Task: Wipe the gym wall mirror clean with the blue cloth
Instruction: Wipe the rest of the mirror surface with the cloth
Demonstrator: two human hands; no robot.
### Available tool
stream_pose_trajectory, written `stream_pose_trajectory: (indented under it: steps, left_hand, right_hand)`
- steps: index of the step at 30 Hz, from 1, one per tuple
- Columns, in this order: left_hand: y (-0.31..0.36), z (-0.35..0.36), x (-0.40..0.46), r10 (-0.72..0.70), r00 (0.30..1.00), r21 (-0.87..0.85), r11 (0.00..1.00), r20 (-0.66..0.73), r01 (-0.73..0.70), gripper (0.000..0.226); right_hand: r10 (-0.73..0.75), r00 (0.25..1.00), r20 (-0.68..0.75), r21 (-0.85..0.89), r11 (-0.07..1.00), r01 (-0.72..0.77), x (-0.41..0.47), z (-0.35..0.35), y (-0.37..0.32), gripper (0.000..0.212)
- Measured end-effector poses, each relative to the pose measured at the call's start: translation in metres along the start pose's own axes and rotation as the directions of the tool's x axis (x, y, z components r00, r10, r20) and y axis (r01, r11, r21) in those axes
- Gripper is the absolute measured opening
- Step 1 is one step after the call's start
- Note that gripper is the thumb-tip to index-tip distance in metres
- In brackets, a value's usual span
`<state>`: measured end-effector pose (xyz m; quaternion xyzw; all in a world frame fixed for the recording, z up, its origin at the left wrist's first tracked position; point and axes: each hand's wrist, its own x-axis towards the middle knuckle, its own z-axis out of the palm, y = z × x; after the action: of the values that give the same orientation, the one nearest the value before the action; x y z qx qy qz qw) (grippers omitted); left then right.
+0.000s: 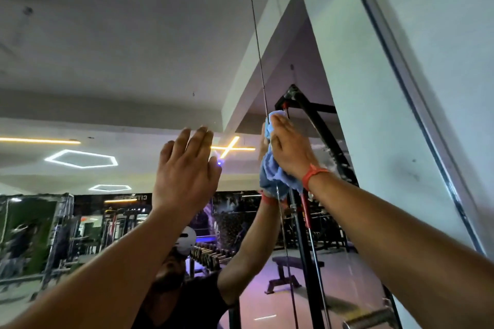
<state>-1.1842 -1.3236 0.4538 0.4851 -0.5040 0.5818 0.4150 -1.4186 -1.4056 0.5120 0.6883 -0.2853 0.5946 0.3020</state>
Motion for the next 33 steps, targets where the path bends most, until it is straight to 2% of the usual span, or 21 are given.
stream_pose_trajectory:
  steps: [3, 6, 8, 11, 14, 16, 19, 23, 27, 30, 33]
  left_hand:
    - [-0.002, 0.001, 0.0, -0.003, 1.0, -0.011, 1.0, -0.015, 0.002, 0.057]
    - [-0.002, 0.003, 0.0, -0.002, 1.0, -0.023, 1.0, -0.013, 0.002, 0.057]
    - [-0.002, 0.003, 0.0, 0.0, 1.0, -0.019, 1.0, 0.0, 0.0, 0.058]
    - [-0.003, 0.002, 0.0, -0.005, 1.0, -0.021, 1.0, 0.021, 0.005, 0.059]
    - [-0.003, 0.002, -0.001, -0.006, 1.0, -0.029, 1.0, 0.018, 0.006, 0.059]
    - [-0.003, 0.001, 0.0, 0.002, 1.0, -0.035, 0.999, 0.02, -0.001, 0.059]
    - [-0.005, 0.001, 0.0, 0.002, 1.0, -0.038, 0.999, 0.023, -0.001, 0.059]
    - [-0.005, -0.001, 0.0, 0.008, 1.0, -0.044, 0.999, 0.027, -0.007, 0.059]
    - [-0.004, -0.002, 0.001, 0.006, 1.0, -0.047, 0.999, 0.028, -0.005, 0.058]
    - [-0.004, -0.003, 0.001, 0.002, 1.0, -0.079, 0.997, 0.03, 0.0, 0.059]
    - [-0.006, -0.005, 0.002, -0.012, 0.999, -0.147, 0.989, 0.032, 0.017, 0.057]
  right_hand:
    - [0.138, 0.983, -0.12, 0.071, 0.989, -0.13, 0.024, 0.012, -0.022, 0.041]
    - [0.081, 0.981, -0.178, 0.029, 0.997, -0.077, 0.007, 0.02, -0.029, 0.043]
    - [0.006, 0.989, -0.147, 0.01, 1.0, -0.004, -0.019, 0.022, -0.024, 0.047]
    - [-0.02, 0.998, -0.062, 0.005, 1.0, 0.02, -0.032, 0.021, -0.014, 0.05]
    - [0.055, 0.996, -0.068, -0.048, 0.997, -0.058, 0.001, 0.02, -0.016, 0.053]
    - [0.128, 0.987, -0.101, -0.056, 0.989, -0.134, 0.02, 0.02, -0.023, 0.047]
    - [0.169, 0.98, -0.108, -0.058, 0.983, -0.176, 0.012, 0.021, -0.027, 0.047]
    - [0.088, 0.996, -0.026, -0.042, 0.995, -0.089, -0.044, 0.018, -0.015, 0.062]
    - [0.008, 0.999, 0.045, -0.119, 0.993, -0.003, -0.024, 0.013, 0.0, 0.054]
    - [0.08, 0.997, 0.022, -0.054, 0.995, -0.079, 0.009, 0.01, -0.009, 0.053]
    - [0.146, 0.989, -0.034, 0.061, 0.988, -0.144, -0.005, 0.014, -0.024, 0.052]
